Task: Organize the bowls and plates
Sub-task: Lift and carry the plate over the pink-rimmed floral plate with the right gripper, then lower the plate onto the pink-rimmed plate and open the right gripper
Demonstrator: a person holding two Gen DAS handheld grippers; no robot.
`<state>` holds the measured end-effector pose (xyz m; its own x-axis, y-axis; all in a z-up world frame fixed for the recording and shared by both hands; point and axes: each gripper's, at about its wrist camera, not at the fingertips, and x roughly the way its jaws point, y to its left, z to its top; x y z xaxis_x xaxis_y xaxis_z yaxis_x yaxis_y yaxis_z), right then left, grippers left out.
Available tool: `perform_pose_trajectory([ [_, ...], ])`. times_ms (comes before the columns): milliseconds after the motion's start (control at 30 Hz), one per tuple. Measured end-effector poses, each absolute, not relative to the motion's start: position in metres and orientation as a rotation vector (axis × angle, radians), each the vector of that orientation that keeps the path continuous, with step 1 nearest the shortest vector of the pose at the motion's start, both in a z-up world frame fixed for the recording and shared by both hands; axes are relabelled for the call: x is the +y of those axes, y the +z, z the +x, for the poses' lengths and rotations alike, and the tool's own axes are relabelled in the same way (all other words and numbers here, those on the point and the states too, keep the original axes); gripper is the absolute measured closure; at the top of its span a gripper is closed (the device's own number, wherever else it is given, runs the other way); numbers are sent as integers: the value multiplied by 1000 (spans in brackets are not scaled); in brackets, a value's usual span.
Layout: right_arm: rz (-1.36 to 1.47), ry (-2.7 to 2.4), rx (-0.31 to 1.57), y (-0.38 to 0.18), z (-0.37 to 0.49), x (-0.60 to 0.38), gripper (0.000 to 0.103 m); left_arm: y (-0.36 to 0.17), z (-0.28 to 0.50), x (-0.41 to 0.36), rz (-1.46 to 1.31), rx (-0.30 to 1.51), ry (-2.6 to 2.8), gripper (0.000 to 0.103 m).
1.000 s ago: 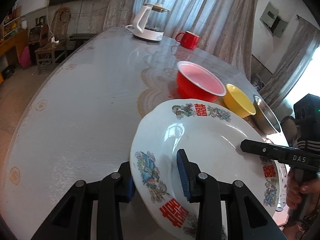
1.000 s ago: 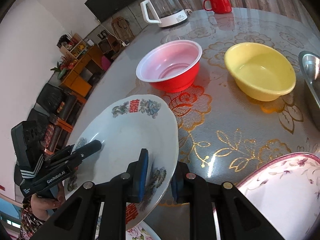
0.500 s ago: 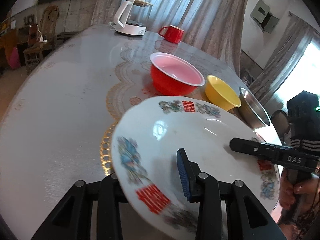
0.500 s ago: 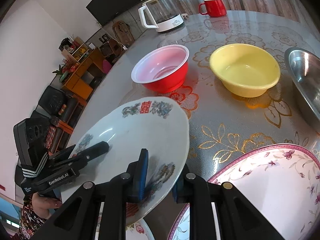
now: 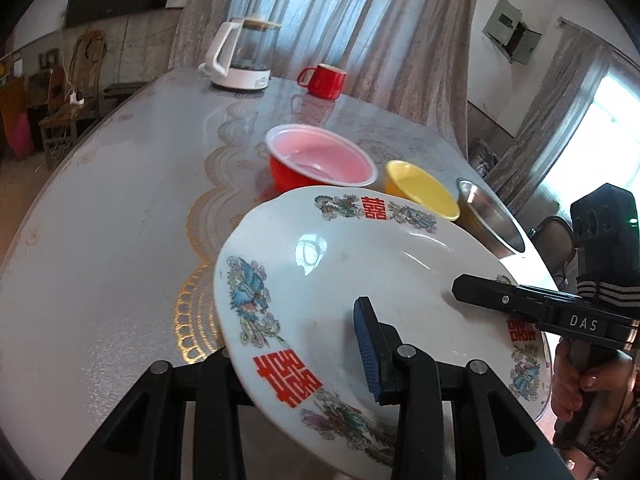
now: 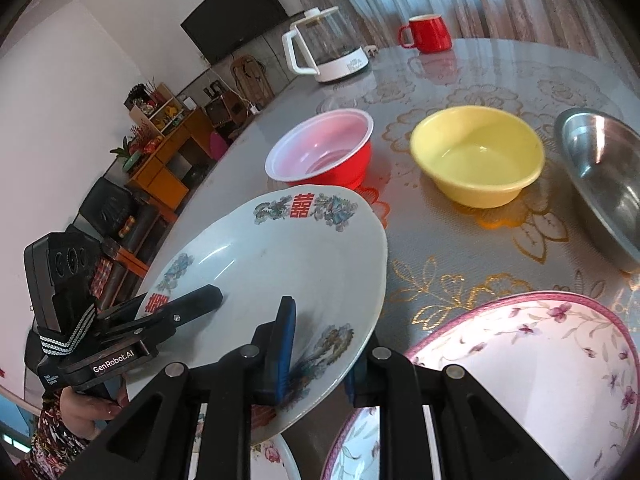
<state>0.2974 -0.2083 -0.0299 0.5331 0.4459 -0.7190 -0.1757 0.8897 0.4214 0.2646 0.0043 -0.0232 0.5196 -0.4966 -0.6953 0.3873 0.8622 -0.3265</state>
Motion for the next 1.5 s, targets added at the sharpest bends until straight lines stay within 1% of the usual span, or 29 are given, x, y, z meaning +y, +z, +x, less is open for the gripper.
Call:
perform_pose_trajectory([
  [400,304,325,800,6,233,-259,84,13,221,-50,-88,793,-640,66],
  [767,317,228,768,13,179,-310,83,9,191,-105,-97,828,-732,66],
  [1067,353,187,787,-8,152,-340,83,-12,179,-137,-67,886,-731,65],
  [1300,391,178,829,-34,153,-355,81,-36,181,-156,-36,968,-707,65],
  [1500,437,174,843,-49,154,-366,81,-45,180,-163,-24,991,-698,65],
])
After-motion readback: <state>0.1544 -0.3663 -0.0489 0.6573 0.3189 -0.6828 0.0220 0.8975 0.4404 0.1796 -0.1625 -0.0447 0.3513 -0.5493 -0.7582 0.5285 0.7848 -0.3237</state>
